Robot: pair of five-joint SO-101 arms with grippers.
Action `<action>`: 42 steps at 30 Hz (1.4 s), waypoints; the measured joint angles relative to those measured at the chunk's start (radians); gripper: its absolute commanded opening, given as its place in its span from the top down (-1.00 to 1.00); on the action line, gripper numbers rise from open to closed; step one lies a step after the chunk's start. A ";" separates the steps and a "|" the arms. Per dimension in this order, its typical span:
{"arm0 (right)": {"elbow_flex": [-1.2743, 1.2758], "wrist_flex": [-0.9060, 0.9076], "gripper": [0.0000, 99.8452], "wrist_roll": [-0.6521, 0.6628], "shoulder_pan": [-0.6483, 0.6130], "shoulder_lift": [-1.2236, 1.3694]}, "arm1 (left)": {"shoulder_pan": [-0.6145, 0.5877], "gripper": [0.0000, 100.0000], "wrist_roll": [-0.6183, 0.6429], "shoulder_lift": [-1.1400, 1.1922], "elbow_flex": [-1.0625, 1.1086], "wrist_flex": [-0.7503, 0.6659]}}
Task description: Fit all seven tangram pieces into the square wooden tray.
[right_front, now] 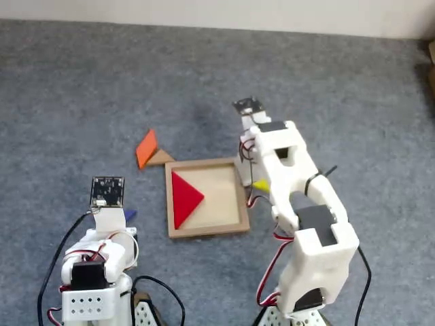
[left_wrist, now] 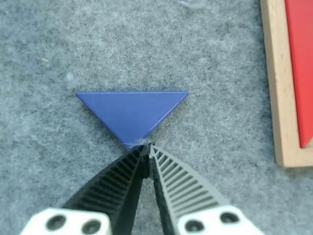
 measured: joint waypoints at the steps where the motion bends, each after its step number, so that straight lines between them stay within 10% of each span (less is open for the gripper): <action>1: -0.003 0.014 0.62 0.000 0.002 -0.006 | 0.000 0.99 0.000 0.000 0.000 0.000; 9: -0.005 0.046 0.62 0.014 0.000 -0.193 | 0.000 0.99 0.000 0.000 0.000 0.000; 42: 0.235 -0.115 0.62 0.813 -0.405 -0.292 | 0.000 0.99 0.000 0.000 0.000 0.000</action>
